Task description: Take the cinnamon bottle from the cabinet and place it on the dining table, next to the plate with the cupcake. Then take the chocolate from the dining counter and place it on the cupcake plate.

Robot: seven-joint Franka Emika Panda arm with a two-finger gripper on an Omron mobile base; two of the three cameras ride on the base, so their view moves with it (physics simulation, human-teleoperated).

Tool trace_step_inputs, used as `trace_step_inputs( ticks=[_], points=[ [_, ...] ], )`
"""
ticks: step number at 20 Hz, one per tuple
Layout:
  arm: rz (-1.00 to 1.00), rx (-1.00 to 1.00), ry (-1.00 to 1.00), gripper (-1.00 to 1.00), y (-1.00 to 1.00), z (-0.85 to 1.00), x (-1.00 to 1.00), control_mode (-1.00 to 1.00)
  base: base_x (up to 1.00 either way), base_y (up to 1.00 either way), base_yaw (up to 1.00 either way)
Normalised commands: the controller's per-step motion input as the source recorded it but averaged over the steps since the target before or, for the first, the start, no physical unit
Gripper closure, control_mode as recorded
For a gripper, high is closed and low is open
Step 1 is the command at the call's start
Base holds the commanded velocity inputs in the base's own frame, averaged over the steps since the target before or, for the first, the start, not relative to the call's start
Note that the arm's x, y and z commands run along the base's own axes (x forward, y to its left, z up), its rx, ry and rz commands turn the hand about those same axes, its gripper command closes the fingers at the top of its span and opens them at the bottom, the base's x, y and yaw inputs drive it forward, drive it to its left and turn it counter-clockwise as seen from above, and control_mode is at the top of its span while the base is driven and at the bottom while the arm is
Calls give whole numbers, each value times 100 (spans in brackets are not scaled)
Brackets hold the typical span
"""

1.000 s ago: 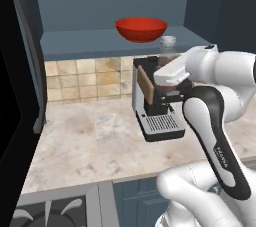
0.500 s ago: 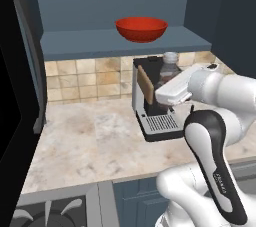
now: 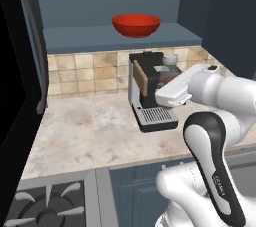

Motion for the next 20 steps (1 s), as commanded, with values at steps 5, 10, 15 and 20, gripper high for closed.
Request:
trace_step_inputs(
  ticks=[5,10,15,20],
  points=[
    [0,0,0,100,0,0,0,100,-99,-20,-1],
    [0,0,0,100,0,0,0,100,-47,-18,-32],
    [0,0,0,100,0,0,0,100,-2,-21,-33],
    [0,0,0,100,0,0,0,100,-1,-18,-37]
  ],
)
